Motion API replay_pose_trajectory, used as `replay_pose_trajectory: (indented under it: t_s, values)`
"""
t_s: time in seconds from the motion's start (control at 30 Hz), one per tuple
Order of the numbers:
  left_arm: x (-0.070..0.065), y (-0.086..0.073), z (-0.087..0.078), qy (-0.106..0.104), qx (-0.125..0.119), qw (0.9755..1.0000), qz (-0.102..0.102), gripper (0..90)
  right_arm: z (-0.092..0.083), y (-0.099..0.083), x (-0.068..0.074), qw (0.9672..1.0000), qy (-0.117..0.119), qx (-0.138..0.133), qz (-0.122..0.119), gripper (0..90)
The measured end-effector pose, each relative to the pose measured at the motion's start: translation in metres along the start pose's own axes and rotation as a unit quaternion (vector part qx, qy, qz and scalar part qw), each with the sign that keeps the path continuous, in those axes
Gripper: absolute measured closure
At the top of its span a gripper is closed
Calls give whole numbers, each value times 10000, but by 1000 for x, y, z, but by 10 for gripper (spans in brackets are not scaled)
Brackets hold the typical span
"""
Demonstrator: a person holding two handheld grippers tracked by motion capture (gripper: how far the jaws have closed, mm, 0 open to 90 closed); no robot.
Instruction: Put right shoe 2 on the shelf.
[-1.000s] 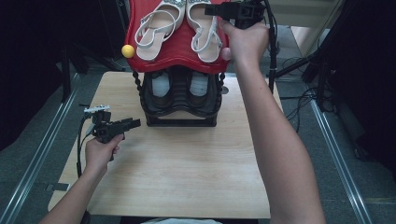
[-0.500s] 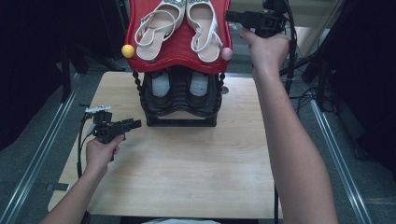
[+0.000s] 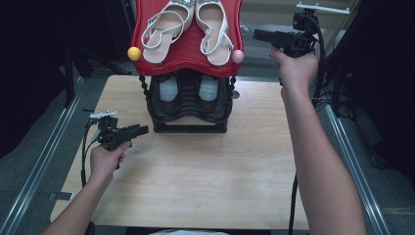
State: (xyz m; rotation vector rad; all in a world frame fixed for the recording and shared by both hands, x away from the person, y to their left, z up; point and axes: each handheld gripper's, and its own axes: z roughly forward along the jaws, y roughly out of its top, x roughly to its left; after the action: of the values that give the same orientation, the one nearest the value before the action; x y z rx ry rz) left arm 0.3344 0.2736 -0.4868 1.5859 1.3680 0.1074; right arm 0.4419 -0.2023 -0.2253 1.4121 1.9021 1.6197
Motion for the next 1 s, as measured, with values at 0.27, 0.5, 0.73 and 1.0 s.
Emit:
replay_pose_trajectory:
  t_s: [0.27,0.5,0.73,1.0]
  values:
    - [1,0,2,4,-18,10000,-9,484,-6,-31,-21,9999,10,150,-9,525]
    - [1,0,4,-7,-70,10000,-19,485,1,-65,-36,9995,69,314,57,522]
    - [3,0,4,17,-22,10000,5,499,8,-98,-52,9988,68,438,209,522]
    - [2,0,6,34,3,10000,45,497,8,-129,-67,9981,97,497,360,522]
